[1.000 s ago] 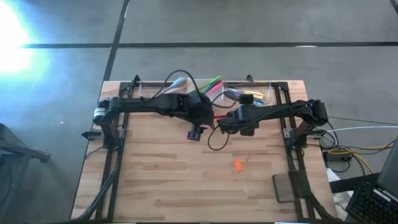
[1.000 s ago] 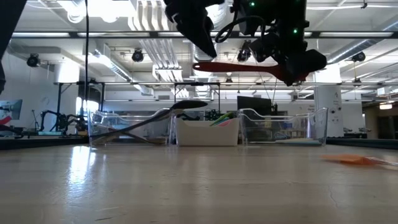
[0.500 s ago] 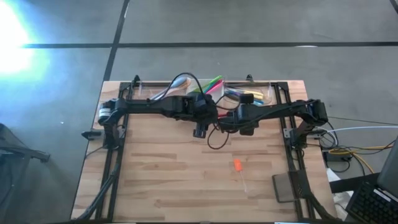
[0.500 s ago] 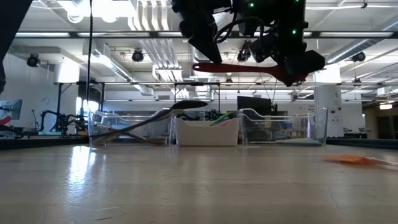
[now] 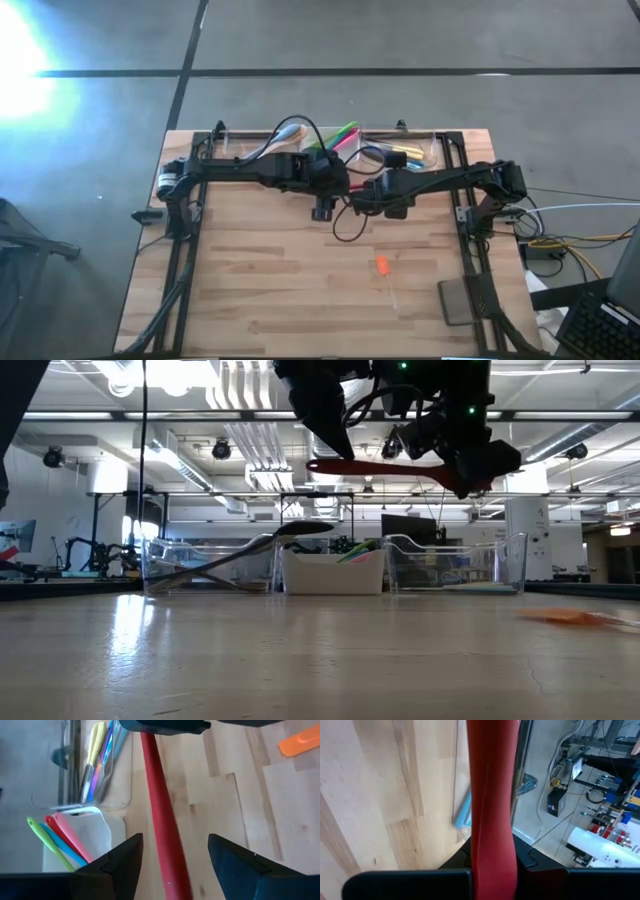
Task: Pick & Place Kitchen Items
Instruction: Put the red cooking spoon into the left transparent bin
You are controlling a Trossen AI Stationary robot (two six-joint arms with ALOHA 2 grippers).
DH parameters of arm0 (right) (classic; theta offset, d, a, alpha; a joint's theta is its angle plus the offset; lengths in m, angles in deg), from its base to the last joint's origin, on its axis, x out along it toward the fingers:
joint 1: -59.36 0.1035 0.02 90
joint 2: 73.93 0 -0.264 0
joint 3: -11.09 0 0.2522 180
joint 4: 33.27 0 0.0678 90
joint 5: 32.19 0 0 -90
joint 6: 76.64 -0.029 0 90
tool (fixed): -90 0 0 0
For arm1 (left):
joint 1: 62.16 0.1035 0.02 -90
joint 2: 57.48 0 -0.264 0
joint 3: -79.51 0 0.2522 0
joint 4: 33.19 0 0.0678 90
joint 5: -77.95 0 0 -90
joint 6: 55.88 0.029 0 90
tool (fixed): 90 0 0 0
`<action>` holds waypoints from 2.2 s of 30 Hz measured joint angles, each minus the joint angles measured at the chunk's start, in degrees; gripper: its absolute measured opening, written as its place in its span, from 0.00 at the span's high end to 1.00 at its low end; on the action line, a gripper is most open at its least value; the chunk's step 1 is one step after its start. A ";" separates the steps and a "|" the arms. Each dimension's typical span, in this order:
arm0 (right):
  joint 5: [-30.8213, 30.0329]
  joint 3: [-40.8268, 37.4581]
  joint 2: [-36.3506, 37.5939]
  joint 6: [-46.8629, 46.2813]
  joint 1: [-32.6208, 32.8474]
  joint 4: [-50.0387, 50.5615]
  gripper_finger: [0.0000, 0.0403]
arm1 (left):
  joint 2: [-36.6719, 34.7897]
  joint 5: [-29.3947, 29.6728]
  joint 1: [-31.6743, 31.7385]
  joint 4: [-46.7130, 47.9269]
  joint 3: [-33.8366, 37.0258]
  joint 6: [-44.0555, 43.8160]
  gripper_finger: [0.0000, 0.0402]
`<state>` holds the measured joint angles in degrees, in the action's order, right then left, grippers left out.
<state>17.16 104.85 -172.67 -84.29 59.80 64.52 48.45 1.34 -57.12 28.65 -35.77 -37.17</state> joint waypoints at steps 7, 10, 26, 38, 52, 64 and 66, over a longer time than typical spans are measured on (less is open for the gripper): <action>0.03 0.25 0.56 -2.28 1.04 0.64 0.92 | -0.20 1.54 0.49 5.85 0.71 -4.58 0.43; -0.65 0.13 0.74 -1.92 1.17 0.12 0.92 | -0.96 1.88 0.61 5.33 0.79 -5.39 0.43; -1.43 3.71 1.25 -1.61 2.99 0.20 0.92 | -0.64 -0.84 1.25 -0.72 0.72 -4.02 0.58; 0.00 3.89 1.25 -1.63 2.88 0.15 0.92 | -0.63 -1.68 1.25 -0.13 0.72 -3.34 0.87; 0.42 4.13 2.37 -8.91 3.04 4.64 0.61 | -0.85 -1.75 2.43 -0.47 0.61 -3.10 0.87; 1.01 2.91 13.38 -18.81 3.34 6.03 0.47 | -2.60 5.43 7.83 0.76 6.18 -5.42 0.87; 1.01 1.95 16.08 -21.11 3.34 6.00 0.47 | -4.13 5.11 9.18 -0.62 8.62 -6.10 0.87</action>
<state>18.17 106.80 -156.59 -105.40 63.13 70.52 44.32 6.45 -47.94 28.03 -27.15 -43.27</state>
